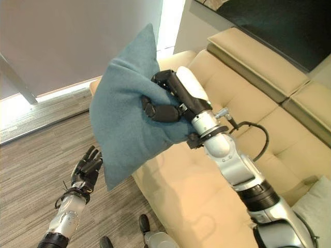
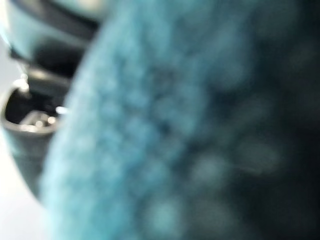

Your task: Pick up all the scattered cushions and arrange them neatly on the sofa.

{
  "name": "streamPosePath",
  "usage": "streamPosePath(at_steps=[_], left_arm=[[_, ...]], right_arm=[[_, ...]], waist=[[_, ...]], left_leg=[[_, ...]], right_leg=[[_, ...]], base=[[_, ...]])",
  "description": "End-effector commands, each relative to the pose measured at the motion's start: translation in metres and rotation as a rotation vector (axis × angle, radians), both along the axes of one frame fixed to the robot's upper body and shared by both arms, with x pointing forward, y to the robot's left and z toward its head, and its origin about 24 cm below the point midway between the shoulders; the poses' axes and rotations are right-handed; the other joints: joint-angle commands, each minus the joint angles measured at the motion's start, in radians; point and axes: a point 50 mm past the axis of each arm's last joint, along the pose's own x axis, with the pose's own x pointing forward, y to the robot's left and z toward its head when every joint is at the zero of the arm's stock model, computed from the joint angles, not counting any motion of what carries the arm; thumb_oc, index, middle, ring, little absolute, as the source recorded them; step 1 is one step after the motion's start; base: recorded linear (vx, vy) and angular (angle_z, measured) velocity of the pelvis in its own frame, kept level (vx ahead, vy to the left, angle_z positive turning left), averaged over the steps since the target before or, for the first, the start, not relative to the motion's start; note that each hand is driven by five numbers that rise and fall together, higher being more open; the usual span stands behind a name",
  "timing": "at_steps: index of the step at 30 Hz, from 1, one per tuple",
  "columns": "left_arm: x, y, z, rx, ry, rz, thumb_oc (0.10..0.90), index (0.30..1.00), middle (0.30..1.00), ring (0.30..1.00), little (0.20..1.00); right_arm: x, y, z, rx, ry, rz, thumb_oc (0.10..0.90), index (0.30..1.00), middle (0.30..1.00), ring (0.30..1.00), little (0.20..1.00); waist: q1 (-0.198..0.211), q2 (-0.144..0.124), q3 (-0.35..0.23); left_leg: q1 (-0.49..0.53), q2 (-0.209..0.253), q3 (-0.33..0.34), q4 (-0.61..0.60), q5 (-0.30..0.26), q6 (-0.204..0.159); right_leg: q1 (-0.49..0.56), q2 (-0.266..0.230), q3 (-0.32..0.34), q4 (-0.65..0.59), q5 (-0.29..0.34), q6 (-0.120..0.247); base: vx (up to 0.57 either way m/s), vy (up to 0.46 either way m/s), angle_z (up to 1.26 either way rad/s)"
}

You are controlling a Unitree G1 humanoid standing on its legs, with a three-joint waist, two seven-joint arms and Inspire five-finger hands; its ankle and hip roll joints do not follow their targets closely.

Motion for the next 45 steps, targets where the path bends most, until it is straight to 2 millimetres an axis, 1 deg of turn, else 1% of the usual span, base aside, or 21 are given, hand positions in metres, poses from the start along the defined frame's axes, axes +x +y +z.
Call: streamPosePath(at_steps=[1,4,6,10,15,16,19,21,28,30,31,32,36,37,38,39,40,41,42,44,45], left_arm=[[0.016,-0.019,0.024,-0.008,-0.158,-0.127,0.8,0.9,0.9,0.9,0.9],[0.017,-0.027,0.02,-0.021,-0.14,-0.152,0.8,0.9,0.9,0.9,0.9],[0.017,-0.04,0.014,-0.042,-0.105,-0.197,0.8,0.9,0.9,0.9,0.9],[0.017,-0.06,0.011,-0.049,-0.086,-0.271,0.8,0.9,0.9,0.9,0.9],[0.01,-0.09,0.004,-0.11,-0.05,-0.363,0.8,0.9,0.9,0.9,0.9],[0.01,-0.09,0.004,-0.11,-0.05,-0.363,0.8,0.9,0.9,0.9,0.9],[0.005,-0.106,0.0,-0.136,-0.025,-0.41,0.8,0.9,0.9,0.9,0.9],[0.007,-0.109,0.003,-0.142,-0.034,-0.409,0.8,0.9,0.9,0.9,0.9],[0.009,-0.101,0.011,-0.114,-0.077,-0.408,0.8,0.9,0.9,0.9,0.9],[0.009,-0.096,0.011,-0.103,-0.089,-0.414,0.8,0.9,0.9,0.9,0.9],[0.011,-0.089,0.016,-0.088,-0.148,-0.396,0.8,0.9,0.9,0.9,0.9],[0.015,-0.094,0.018,-0.075,-0.142,-0.451,0.8,0.9,0.9,0.9,0.9],[0.017,-0.098,0.03,-0.096,-0.205,-0.458,0.8,0.9,0.9,0.9,0.9],[0.018,-0.094,0.037,-0.131,-0.234,-0.421,0.8,0.9,0.9,0.9,0.9],[0.018,-0.094,0.037,-0.131,-0.234,-0.421,0.8,0.9,0.9,0.9,0.9],[0.016,-0.08,0.051,-0.202,-0.289,-0.355,0.8,0.9,0.9,0.9,0.9],[0.013,-0.076,0.055,-0.247,-0.307,-0.292,0.8,0.9,0.9,0.9,0.9],[0.012,-0.076,0.055,-0.247,-0.305,-0.292,0.8,0.9,0.9,0.9,0.9],[0.007,-0.071,0.052,-0.248,-0.293,-0.25,0.8,0.9,0.9,0.9,0.9],[0.006,-0.059,0.042,-0.229,-0.253,-0.183,0.8,0.9,0.9,0.9,0.9],[0.006,-0.059,0.042,-0.229,-0.253,-0.183,0.8,0.9,0.9,0.9,0.9]], right_arm=[[-0.034,0.027,0.063,0.297,-0.345,0.245,0.4,0.3,0.3,0.3,0.3],[-0.036,0.031,0.066,0.313,-0.352,0.269,0.4,0.3,0.3,0.3,0.3],[-0.038,0.04,0.07,0.34,-0.365,0.312,0.4,0.3,0.3,0.3,0.3],[-0.042,0.049,0.077,0.375,-0.391,0.359,0.4,0.3,0.3,0.3,0.3],[-0.046,0.057,0.083,0.413,-0.406,0.404,0.4,0.3,0.3,0.3,0.3],[-0.046,0.057,0.083,0.413,-0.406,0.404,0.4,0.3,0.3,0.3,0.3],[-0.049,0.06,0.085,0.431,-0.426,0.418,0.4,0.3,0.3,0.3,0.3],[-0.05,0.062,0.087,0.427,-0.438,0.418,0.4,0.3,0.3,0.3,0.3],[-0.049,0.056,0.085,0.419,-0.446,0.387,0.4,0.3,0.3,0.3,0.3],[-0.047,0.051,0.083,0.4,-0.441,0.361,0.4,0.3,0.3,0.3,0.3],[-0.038,0.048,0.077,0.38,-0.408,0.324,0.4,0.3,0.3,0.3,0.3],[-0.036,0.049,0.076,0.376,-0.401,0.323,0.4,0.3,0.3,0.3,0.3],[-0.026,0.046,0.071,0.326,-0.368,0.275,0.4,0.3,0.3,0.3,0.3],[-0.023,0.042,0.067,0.301,-0.362,0.238,0.4,0.3,0.3,0.3,0.3],[-0.023,0.042,0.067,0.301,-0.362,0.238,0.4,0.3,0.3,0.3,0.3],[-0.024,0.031,0.066,0.271,-0.372,0.189,0.4,0.3,0.3,0.3,0.3],[-0.025,0.025,0.064,0.269,-0.379,0.156,0.4,0.3,0.3,0.3,0.3],[-0.025,0.024,0.063,0.269,-0.378,0.155,0.4,0.3,0.3,0.3,0.3],[-0.027,0.019,0.057,0.285,-0.379,0.122,0.4,0.3,0.3,0.3,0.3],[-0.025,0.011,0.054,0.293,-0.37,0.085,0.4,0.3,0.3,0.3,0.3],[-0.025,0.011,0.054,0.293,-0.37,0.085,0.4,0.3,0.3,0.3,0.3]], waist=[[0.014,-0.028,-0.207],[0.012,-0.026,-0.206],[0.005,-0.024,-0.207],[-0.001,-0.02,-0.206],[-0.004,-0.019,-0.205],[-0.003,-0.019,-0.205],[-0.005,-0.021,-0.202],[-0.006,-0.021,-0.2],[0.003,-0.023,-0.197],[0.007,-0.023,-0.197],[0.011,-0.027,-0.198],[0.011,-0.027,-0.2],[0.02,-0.028,-0.197],[0.029,-0.031,-0.197],[0.029,-0.031,-0.197],[0.041,-0.034,-0.194],[0.047,-0.035,-0.192],[0.047,-0.036,-0.193],[0.058,-0.04,-0.191],[0.067,-0.05,-0.19],[0.066,-0.05,-0.19]], left_leg=[[0.049,-0.044,-0.008,0.005,-0.151,0.022],[0.051,-0.044,-0.007,0.005,-0.152,0.023],[0.052,-0.044,-0.004,0.005,-0.152,0.025],[0.054,-0.045,0.0,0.005,-0.152,0.028],[0.056,-0.046,0.004,0.005,-0.153,0.032],[0.056,-0.046,0.004,0.005,-0.153,0.032],[0.054,-0.047,-0.001,0.005,-0.153,0.033],[0.052,-0.047,-0.001,0.005,-0.152,0.034],[0.051,-0.045,0.0,0.005,-0.149,0.033],[0.051,-0.045,-0.002,0.005,-0.148,0.031],[0.051,-0.046,-0.007,0.005,-0.147,0.031],[0.05,-0.046,-0.008,0.005,-0.147,0.03],[0.047,-0.048,-0.017,0.005,-0.146,0.029],[0.045,-0.048,-0.024,0.005,-0.145,0.028],[0.045,-0.048,-0.025,0.005,-0.145,0.028],[0.041,-0.048,-0.034,0.005,-0.143,0.028],[0.039,-0.048,-0.038,0.005,-0.143,0.029],[0.039,-0.048,-0.039,0.005,-0.143,0.029],[0.038,-0.049,-0.046,0.005,-0.143,0.029],[0.038,-0.049,-0.051,0.005,-0.141,0.029],[0.038,-0.049,-0.052,0.005,-0.141,0.029]], right_leg=[[0.022,-0.059,-0.055,0.071,-0.12,0.128],[0.021,-0.059,-0.053,0.073,-0.121,0.128],[0.02,-0.059,-0.047,0.076,-0.121,0.127],[0.017,-0.058,-0.04,0.08,-0.119,0.127],[0.014,-0.058,-0.035,0.08,-0.117,0.127],[0.014,-0.058,-0.035,0.08,-0.117,0.127],[0.012,-0.058,-0.035,0.082,-0.117,0.127],[0.008,-0.057,-0.034,0.083,-0.115,0.127],[0.008,-0.057,-0.036,0.079,-0.113,0.127],[0.01,-0.058,-0.039,0.075,-0.113,0.127],[0.013,-0.06,-0.046,0.073,-0.112,0.128],[0.014,-0.061,-0.047,0.071,-0.113,0.129],[0.019,-0.064,-0.058,0.066,-0.113,0.128],[0.021,-0.066,-0.065,0.064,-0.112,0.128],[0.021,-0.066,-0.066,0.063,-0.112,0.128],[0.026,-0.067,-0.076,0.061,-0.114,0.127],[0.026,-0.068,-0.082,0.061,-0.114,0.126],[0.026,-0.068,-0.082,0.061,-0.115,0.126],[0.029,-0.067,-0.088,0.06,-0.117,0.125],[0.033,-0.066,-0.092,0.059,-0.12,0.122],[0.033,-0.066,-0.092,0.059,-0.121,0.122]], base=[[0.0,0.0,0.0],[0.0,0.0,0.0],[0.0,0.009,-0.02],[0.0,0.008,-0.07],[0.0,0.004,-0.06],[0.0,0.0,0.0],[0.0,0.0,0.0],[-0.02,-0.019,-0.03],[-0.01,-0.009,-0.04],[0.0,0.0,0.0],[0.0,0.0,0.0],[0.0,0.0,0.0],[-0.01,-0.002,0.03],[0.0,-0.01,0.04],[-0.02,-0.019,0.08],[-0.02,-0.017,0.08],[-0.01,-0.017,0.09],[0.0,-0.029,0.1],[0.01,-0.032,0.12],[0.0,-0.034,0.15],[-0.01,-0.021,0.15]])
